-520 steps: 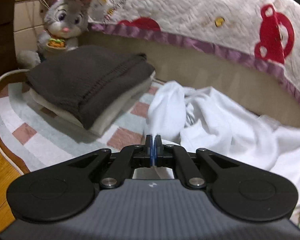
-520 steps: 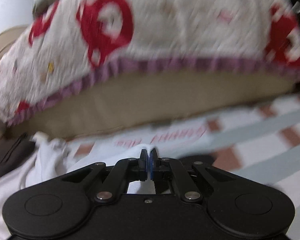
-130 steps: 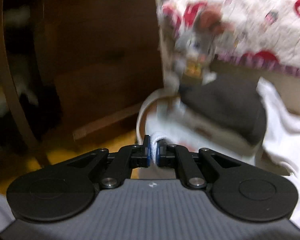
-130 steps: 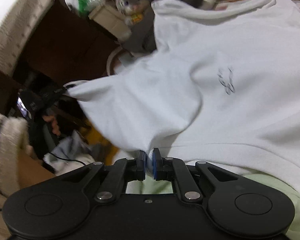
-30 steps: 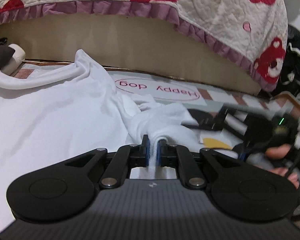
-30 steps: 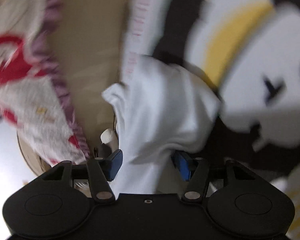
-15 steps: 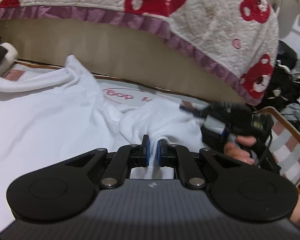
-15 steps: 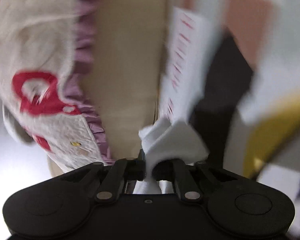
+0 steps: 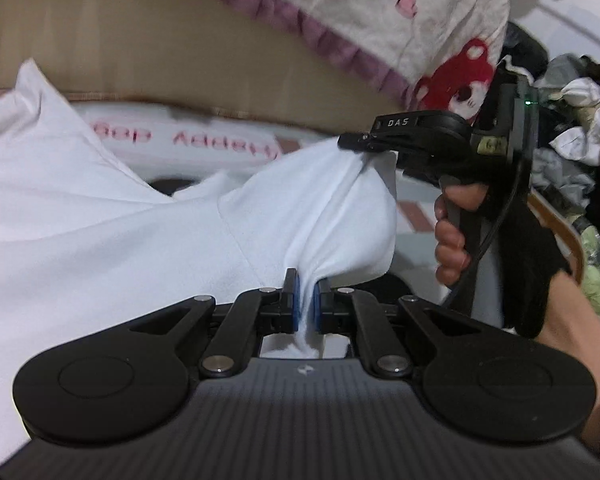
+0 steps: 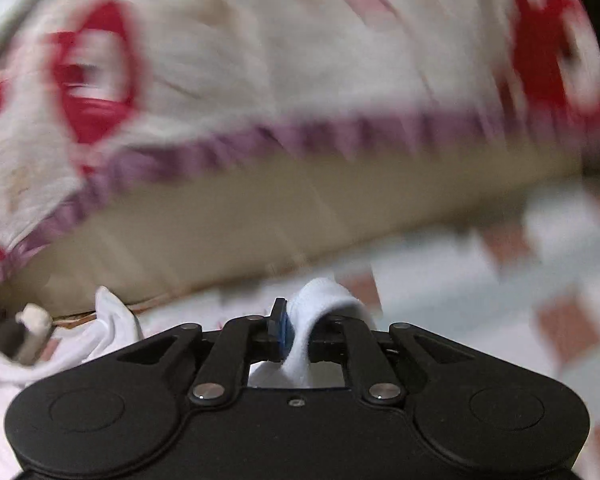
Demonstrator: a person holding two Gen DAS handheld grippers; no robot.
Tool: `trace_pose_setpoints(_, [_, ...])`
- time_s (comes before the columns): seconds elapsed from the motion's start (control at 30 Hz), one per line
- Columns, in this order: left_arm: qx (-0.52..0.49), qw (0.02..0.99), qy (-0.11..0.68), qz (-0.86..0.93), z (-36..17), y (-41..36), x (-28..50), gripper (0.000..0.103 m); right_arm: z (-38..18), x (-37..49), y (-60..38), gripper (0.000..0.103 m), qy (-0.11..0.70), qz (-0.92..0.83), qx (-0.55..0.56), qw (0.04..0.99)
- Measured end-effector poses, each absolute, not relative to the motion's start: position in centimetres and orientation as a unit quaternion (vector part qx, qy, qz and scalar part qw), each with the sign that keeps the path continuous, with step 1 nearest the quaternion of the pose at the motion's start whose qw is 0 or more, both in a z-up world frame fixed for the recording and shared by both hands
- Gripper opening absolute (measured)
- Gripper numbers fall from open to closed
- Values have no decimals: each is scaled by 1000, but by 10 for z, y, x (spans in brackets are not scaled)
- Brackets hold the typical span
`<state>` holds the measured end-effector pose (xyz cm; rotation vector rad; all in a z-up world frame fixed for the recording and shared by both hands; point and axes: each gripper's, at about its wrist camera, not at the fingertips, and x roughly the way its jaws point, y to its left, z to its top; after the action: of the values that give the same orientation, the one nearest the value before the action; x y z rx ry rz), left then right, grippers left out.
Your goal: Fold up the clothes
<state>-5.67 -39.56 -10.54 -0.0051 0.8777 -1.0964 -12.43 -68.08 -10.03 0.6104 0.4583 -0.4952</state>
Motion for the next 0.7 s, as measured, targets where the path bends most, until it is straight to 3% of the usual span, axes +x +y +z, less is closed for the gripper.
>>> trace_pose_setpoints(0.07, [2, 759, 415, -502, -116, -399, -55, 6, -122, -125, -706, 9, 248, -241, 380, 858])
trace_pose_setpoints(0.2, [-2, 750, 425, -507, -126, -401, -52, 6, -120, -136, -722, 8, 233, -241, 419, 844])
trace_pose_setpoints(0.37, [4, 736, 441, -514, -130, -400, -46, 6, -74, -128, -672, 8, 181, -160, 274, 931])
trace_pose_setpoints(0.43, [13, 736, 463, -495, -133, -395, -41, 11, -53, -127, -646, 8, 157, -105, 202, 961])
trace_pose_setpoints(0.5, [21, 743, 485, -461, -137, -386, -35, 21, -54, -119, -629, 8, 184, -79, 186, 962])
trace_pose_setpoints(0.6, [8, 775, 447, -446, -125, -366, -33, 35, -62, -107, -611, 10, 233, -49, 196, 951])
trace_pose_setpoints(0.7, [-6, 806, 407, -430, -114, -346, -31, 36, -86, -88, -603, 16, 317, 34, 308, 896])
